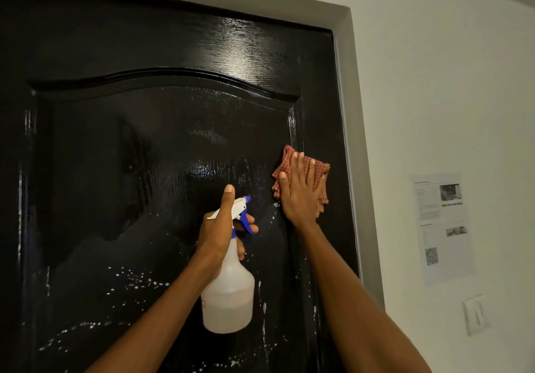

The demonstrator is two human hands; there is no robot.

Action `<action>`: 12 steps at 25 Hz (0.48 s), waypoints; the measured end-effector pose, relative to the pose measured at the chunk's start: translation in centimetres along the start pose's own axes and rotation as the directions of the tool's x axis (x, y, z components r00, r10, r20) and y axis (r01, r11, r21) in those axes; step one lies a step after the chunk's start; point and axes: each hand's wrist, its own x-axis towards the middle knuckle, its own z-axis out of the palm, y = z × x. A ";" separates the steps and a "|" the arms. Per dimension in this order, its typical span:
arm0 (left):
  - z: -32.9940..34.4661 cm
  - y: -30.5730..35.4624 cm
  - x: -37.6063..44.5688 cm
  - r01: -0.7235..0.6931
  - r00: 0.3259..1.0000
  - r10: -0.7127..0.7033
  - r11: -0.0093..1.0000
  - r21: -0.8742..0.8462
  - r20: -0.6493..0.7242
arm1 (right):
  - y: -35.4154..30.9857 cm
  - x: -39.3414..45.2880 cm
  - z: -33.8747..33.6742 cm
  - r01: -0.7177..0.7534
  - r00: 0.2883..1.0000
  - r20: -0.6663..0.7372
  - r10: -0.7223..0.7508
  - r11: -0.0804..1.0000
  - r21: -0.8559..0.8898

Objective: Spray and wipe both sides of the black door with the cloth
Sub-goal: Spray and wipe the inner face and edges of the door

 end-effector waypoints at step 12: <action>-0.5 -1.6 -1.9 0.035 0.999 -0.035 0.999 0.022 -0.022 | 3.4 -11.3 1.7 -0.121 0.986 0.118 0.119 0.993 0.011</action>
